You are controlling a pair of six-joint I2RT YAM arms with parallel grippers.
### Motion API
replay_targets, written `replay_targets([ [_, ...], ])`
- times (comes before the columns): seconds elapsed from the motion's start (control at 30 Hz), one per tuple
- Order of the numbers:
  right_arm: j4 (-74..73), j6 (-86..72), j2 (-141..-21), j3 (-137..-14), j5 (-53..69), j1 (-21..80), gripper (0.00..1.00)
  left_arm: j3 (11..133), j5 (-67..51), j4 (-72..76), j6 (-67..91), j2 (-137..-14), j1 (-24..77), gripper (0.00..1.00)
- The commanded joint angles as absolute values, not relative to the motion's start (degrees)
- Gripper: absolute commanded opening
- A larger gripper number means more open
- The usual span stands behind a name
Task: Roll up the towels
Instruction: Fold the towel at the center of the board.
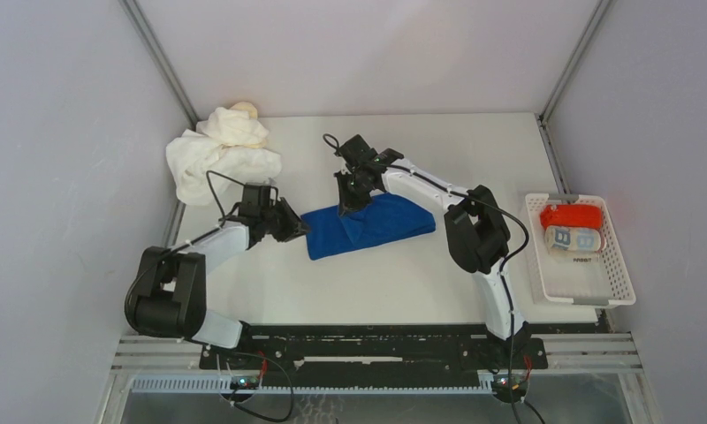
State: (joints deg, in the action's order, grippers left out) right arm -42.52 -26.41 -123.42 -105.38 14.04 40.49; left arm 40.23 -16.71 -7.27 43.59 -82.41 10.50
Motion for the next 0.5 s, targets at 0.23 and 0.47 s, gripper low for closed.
replay_targets([
  [0.23, -39.4, -27.9, -118.5, -105.1, 14.5, 40.7, 0.02, 38.3, -20.0, 0.6, 45.2, -91.9, 11.8, 0.12],
  [0.47, -38.8, -29.0, -118.8, -106.9, 15.2, 41.8, 0.02, 37.6, -19.4, 0.7, 45.1, -91.9, 11.9, 0.12],
])
